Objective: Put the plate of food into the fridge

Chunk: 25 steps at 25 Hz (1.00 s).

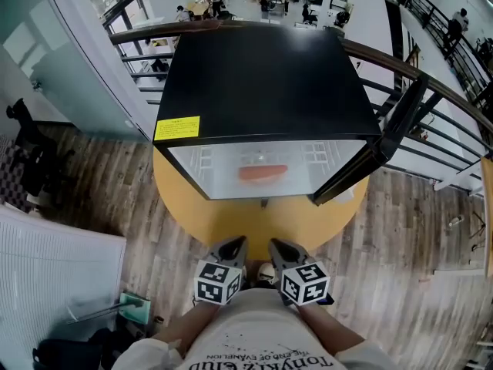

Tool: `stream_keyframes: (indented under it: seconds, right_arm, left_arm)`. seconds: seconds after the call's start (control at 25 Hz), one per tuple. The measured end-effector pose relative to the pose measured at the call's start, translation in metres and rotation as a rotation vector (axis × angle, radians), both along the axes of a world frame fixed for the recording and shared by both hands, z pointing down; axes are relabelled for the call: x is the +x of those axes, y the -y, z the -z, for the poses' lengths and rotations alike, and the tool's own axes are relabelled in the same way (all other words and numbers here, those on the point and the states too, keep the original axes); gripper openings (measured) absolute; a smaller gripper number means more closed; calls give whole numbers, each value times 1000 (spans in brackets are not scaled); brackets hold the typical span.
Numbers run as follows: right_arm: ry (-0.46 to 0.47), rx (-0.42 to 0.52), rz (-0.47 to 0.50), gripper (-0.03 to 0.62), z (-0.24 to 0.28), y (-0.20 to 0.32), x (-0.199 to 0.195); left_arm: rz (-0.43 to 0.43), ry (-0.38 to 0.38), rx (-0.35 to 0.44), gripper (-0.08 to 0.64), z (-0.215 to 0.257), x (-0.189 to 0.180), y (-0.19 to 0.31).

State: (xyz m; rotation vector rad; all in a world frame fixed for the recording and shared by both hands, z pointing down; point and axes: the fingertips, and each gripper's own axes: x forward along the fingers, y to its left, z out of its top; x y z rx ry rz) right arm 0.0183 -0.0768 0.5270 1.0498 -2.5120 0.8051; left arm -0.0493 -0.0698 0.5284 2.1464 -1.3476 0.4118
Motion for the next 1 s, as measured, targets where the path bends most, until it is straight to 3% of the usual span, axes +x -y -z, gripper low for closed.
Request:
stream_keyframes:
  seconds: [0.16, 0.4, 1.0]
  right_arm:
    - [-29, 29, 10, 29, 3, -4, -2]
    - [-33, 47, -20, 28, 8, -1, 3]
    - [-43, 26, -27, 26, 1, -4, -3]
  left_arm:
    - [-4, 40, 9, 26, 0, 2, -5]
    - [-11, 10, -6, 26, 0, 6, -11]
    - [-7, 14, 14, 26, 5, 1, -16]
